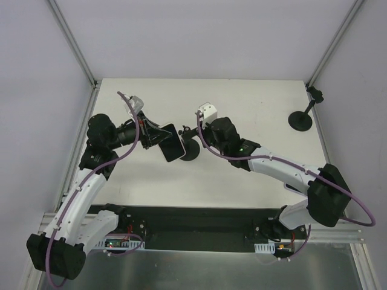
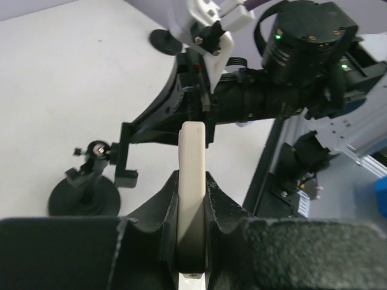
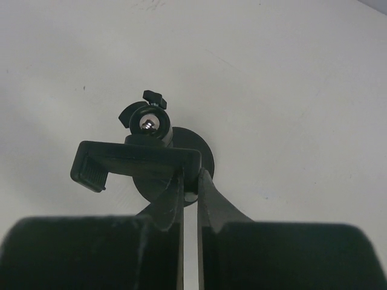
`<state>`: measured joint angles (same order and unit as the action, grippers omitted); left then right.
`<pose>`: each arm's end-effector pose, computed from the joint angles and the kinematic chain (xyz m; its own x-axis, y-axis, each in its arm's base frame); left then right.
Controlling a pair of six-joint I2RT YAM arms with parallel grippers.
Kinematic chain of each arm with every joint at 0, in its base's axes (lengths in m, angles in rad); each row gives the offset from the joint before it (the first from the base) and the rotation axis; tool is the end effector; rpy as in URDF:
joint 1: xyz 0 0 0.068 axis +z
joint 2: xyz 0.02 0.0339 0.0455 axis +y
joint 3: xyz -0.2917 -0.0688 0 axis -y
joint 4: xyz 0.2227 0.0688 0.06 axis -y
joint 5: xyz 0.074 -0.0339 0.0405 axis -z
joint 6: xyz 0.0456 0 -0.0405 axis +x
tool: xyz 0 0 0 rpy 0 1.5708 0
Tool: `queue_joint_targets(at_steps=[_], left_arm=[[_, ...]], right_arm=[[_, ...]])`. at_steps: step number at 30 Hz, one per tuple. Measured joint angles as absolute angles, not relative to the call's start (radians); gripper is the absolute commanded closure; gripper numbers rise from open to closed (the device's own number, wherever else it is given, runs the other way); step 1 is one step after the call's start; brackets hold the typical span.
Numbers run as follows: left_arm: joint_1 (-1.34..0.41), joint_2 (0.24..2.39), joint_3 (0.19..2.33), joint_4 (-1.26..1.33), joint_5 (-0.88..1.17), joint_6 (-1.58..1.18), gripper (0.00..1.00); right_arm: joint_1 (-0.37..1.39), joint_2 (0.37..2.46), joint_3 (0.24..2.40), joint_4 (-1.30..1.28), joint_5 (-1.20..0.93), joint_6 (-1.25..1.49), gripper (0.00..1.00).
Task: Place the phone on the phone stand
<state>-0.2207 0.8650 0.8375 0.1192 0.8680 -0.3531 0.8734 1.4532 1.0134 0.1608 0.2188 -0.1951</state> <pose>0.1466 -0.0686 0.3988 -0.2215 -0.1794 -0.9585 0.8593 0.4288 -0.2788 0.2174 0.2441 0.3300 -0.0544 -0.3596 -0.9315 -0.6369 0.7310 -0.2450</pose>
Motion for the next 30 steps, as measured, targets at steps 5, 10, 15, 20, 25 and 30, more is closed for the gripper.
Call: queue_joint_targets(at_steps=[5, 10, 15, 20, 25, 30], left_arm=[[-0.280, 0.917, 0.781, 0.309, 1.009, -0.392, 1.00], [-0.450, 1.000, 0.792, 0.385, 1.130, -0.316, 1.00], [-0.513, 1.042, 0.810, 0.367, 1.114, -0.160, 1.00], [-0.553, 1.110, 0.855, 0.355, 1.114, 0.009, 1.00], [-0.557, 1.236, 0.922, 0.360, 1.126, 0.078, 1.00], [-0.557, 1.316, 0.976, 0.304, 1.147, 0.160, 1.00]], right_arm=[[0.861, 1.414, 0.970, 0.192, 0.097, -0.287, 0.99], [0.793, 1.391, 0.936, 0.204, -0.120, -0.303, 1.00], [0.747, 1.391, 0.934, 0.204, -0.224, -0.299, 0.99], [0.728, 1.391, 0.934, 0.201, -0.263, -0.292, 0.99], [0.728, 1.391, 0.934, 0.201, -0.275, -0.292, 0.99], [0.728, 1.391, 0.934, 0.201, -0.279, -0.292, 0.99]])
